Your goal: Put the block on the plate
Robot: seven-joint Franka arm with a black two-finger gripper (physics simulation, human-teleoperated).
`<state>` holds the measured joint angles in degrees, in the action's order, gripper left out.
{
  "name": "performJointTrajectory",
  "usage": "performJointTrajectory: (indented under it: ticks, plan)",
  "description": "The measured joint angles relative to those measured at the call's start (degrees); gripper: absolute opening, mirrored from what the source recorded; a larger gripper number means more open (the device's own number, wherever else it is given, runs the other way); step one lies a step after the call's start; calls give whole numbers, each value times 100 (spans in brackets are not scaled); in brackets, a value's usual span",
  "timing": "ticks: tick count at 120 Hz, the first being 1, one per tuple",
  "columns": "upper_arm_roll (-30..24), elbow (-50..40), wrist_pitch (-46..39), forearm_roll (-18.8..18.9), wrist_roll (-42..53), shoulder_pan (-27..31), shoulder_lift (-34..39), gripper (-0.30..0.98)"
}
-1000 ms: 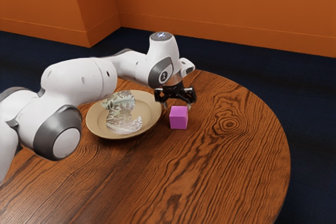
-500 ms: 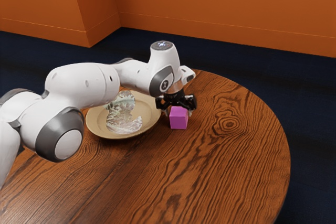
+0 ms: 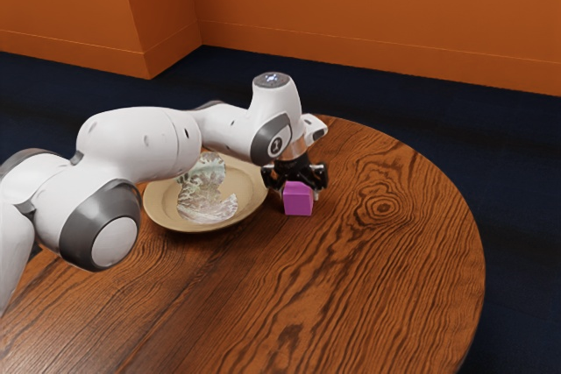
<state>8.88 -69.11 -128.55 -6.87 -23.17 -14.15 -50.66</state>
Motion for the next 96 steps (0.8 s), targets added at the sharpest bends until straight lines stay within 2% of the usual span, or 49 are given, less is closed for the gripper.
performJointTrajectory:
  ticks: [32,56,72,96]
  plan:
    - [8,-17,-2,52,9,0,23,39]
    - [8,-20,12,112,-19,-44,205,35]
    - [22,-261,79,341,-44,-68,790,34]
    - [145,-1522,246,589,-77,72,2054,35]
